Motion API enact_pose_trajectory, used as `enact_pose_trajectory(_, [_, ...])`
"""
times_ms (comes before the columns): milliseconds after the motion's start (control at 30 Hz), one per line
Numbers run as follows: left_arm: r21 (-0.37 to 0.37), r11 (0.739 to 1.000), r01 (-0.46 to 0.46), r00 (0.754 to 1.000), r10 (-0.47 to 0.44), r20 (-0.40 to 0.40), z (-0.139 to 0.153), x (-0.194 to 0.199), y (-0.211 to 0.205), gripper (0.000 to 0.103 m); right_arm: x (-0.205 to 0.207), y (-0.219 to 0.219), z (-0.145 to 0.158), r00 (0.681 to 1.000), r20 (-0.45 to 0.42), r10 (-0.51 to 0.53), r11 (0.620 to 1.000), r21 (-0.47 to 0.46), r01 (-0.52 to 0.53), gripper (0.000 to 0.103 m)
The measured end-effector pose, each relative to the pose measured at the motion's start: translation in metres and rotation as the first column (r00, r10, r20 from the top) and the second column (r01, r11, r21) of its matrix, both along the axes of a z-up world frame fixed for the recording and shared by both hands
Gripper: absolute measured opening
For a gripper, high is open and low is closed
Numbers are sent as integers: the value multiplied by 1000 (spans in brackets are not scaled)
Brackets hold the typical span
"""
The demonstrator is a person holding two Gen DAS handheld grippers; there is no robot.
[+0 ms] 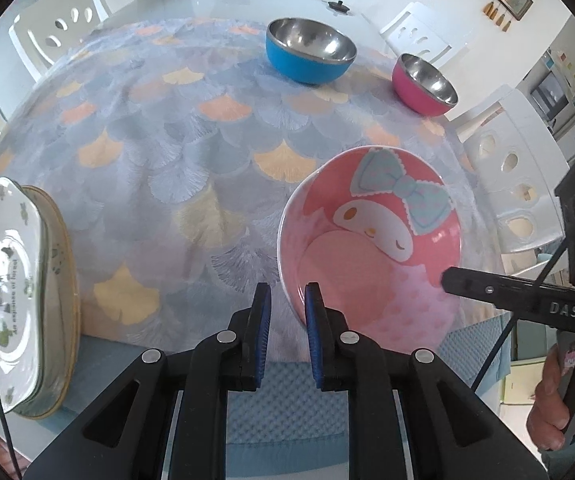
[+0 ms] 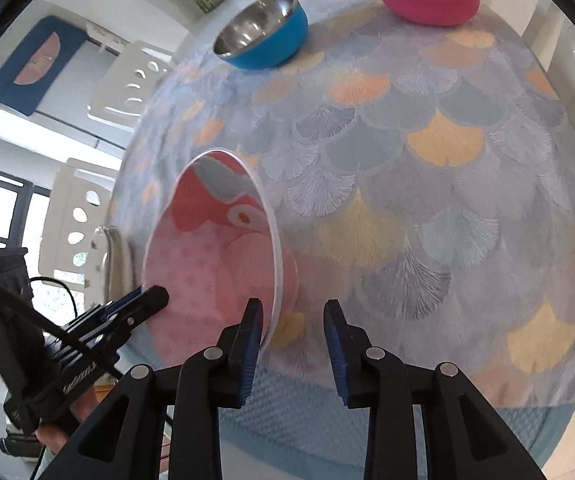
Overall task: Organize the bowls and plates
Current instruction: 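Lower the pink bowl onto the cloth and open both grippers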
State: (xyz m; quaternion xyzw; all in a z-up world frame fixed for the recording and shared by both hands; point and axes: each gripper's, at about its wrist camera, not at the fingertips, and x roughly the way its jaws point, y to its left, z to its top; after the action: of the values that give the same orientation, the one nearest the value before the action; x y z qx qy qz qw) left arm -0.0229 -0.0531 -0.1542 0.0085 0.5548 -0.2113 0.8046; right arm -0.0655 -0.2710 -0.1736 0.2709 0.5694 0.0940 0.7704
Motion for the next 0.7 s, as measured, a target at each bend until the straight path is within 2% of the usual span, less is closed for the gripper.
enact_pose_trajectory(100, [20,1000,0,1000,0,31,9,-4,2,15,-6,0,11,1000,26,7,1000,-17,-6,30])
enact_pose_trajectory(300, [67,998,-10,989,-1,150,45,-5,2,15,-9,2,40,996,92,22,996,-85,-14,30])
enact_pose_trajectory(567, [50,998,-44,961,29,275,102,19,-8,18,2,9,100,969,233,80,973,-232,-25,30])
enact_pose_trajectory(600, [44,998,-37,956,23,292,108,21,-10,18,5,10,108,963,256,86,967,-253,-19,34])
enact_pose_trajectory(700, [55,998,-25,944,6,329,118,28,-20,18,12,10,132,936,341,84,955,-297,22,54])
